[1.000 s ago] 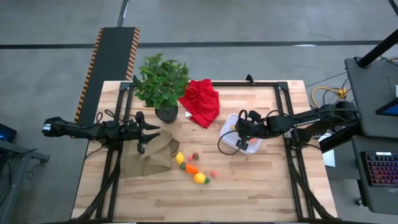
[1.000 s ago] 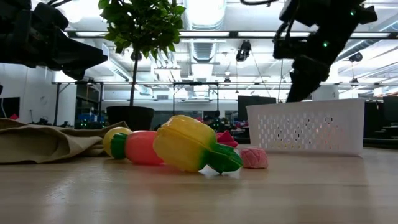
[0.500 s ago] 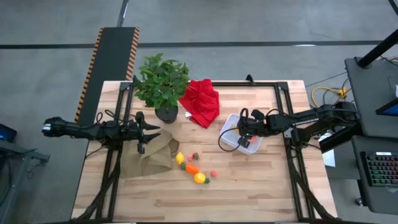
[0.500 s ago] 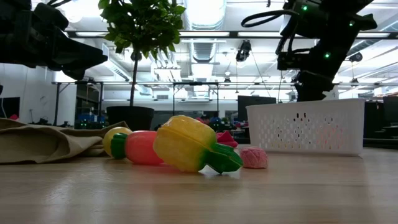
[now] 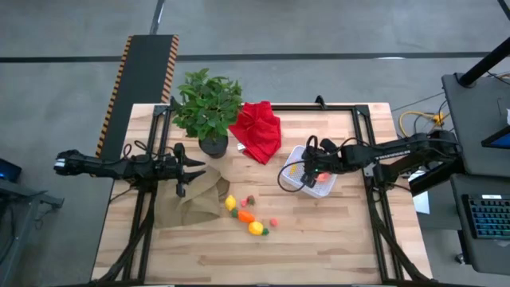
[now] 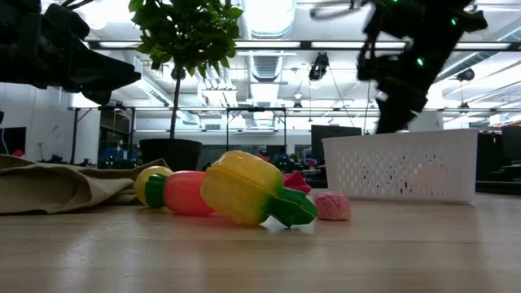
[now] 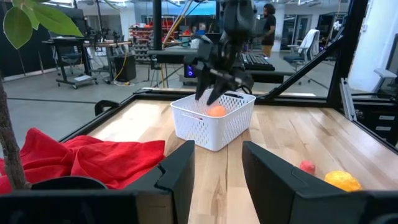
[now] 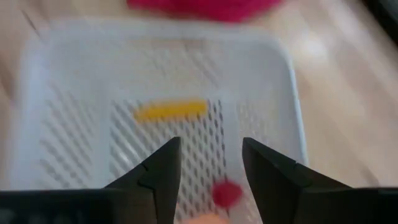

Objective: Pick and placing Produce into tupperware
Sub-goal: Put the bottom pink apricot into the white bin

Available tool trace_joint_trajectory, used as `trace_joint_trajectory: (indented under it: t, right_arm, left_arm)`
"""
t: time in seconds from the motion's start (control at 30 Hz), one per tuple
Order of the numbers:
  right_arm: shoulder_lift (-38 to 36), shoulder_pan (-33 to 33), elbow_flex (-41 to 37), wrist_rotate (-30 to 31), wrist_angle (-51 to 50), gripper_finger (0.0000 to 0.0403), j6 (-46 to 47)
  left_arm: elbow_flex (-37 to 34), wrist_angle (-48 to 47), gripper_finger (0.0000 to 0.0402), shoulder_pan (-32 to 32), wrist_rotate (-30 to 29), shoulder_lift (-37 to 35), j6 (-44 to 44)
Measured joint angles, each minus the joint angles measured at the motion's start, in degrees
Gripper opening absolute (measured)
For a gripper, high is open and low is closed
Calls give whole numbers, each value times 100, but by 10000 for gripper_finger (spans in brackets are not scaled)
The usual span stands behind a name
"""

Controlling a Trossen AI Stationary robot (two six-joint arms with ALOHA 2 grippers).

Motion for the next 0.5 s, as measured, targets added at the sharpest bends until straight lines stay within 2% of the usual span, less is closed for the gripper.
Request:
trace_joint_trajectory:
  t: [0.1,0.23,0.33,0.5]
  right_arm:
    - [-41,116,419,274,37,172,109]
    - [-45,551,982,421,594,171,-375]
    - [6,994,1348,301,917,167,-826]
    - [386,1562,2098,-175,588,183,-997]
  left_arm:
    - [0,0,121,0,-17,-4,0]
    - [0,-1,121,-1,-19,-9,-1]
    - [0,-2,121,0,-19,-9,-2]
    - [0,-1,121,-2,-38,-11,-1]
